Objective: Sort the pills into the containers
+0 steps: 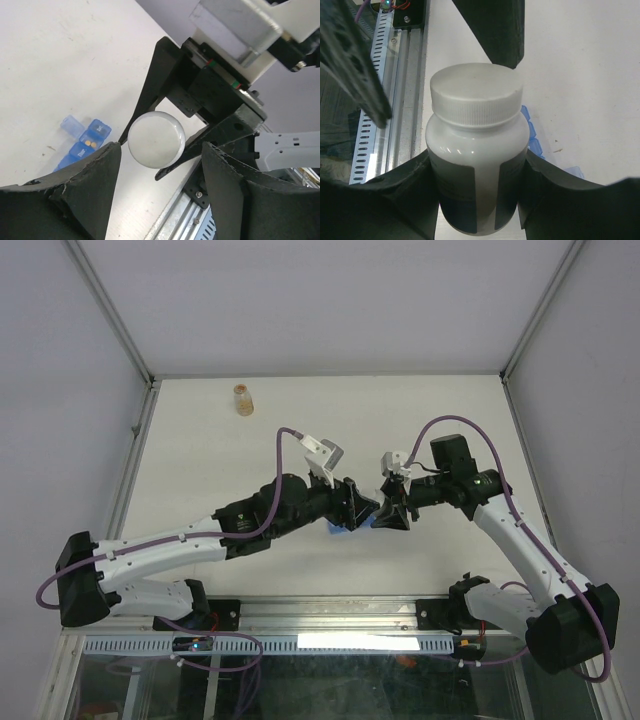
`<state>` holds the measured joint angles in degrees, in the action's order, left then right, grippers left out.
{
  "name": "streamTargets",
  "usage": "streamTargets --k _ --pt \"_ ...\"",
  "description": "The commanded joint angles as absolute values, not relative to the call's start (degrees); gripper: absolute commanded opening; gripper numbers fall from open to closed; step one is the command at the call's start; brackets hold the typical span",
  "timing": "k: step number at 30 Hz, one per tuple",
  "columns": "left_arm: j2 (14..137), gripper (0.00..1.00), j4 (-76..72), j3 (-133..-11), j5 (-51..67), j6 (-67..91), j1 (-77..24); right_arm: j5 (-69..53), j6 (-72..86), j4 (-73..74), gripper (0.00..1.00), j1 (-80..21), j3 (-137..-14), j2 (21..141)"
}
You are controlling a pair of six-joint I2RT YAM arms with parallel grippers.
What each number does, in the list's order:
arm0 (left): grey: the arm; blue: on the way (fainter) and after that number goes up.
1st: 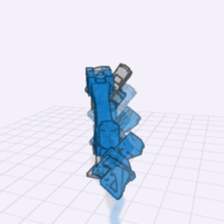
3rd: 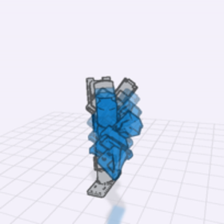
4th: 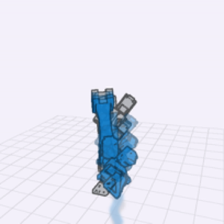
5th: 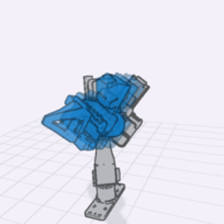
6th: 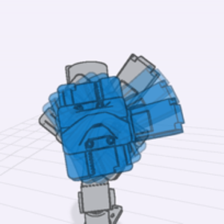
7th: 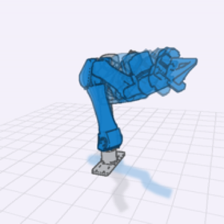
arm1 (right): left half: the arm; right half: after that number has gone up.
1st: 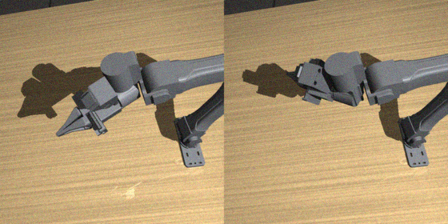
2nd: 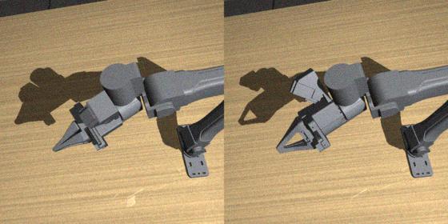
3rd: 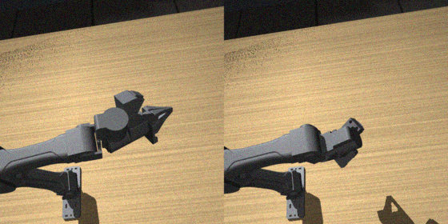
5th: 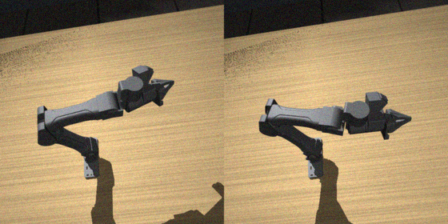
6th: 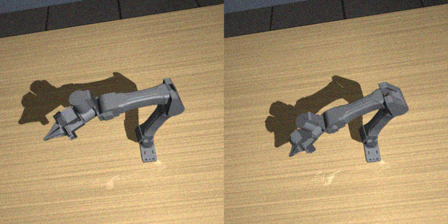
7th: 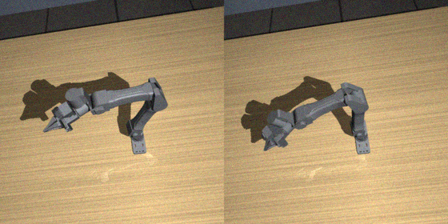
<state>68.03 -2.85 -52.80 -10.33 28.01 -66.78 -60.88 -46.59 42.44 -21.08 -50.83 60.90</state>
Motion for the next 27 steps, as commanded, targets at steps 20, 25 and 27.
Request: streamTargets --k 20,25,27 --pt "71.1 0.0 -2.5 -56.1 8.4 4.1 -66.9 -62.2 -46.3 40.3 0.0 -20.9 -52.6 60.3" --pt "71.6 0.0 -0.5 -53.0 29.7 -24.8 -64.2 -62.2 -46.3 40.3 0.0 -20.9 -52.7 60.1" --pt "72.5 0.02 -0.9 -53.4 30.7 -28.7 -63.0 -62.3 -46.3 40.5 0.0 -20.8 -52.7 60.1"
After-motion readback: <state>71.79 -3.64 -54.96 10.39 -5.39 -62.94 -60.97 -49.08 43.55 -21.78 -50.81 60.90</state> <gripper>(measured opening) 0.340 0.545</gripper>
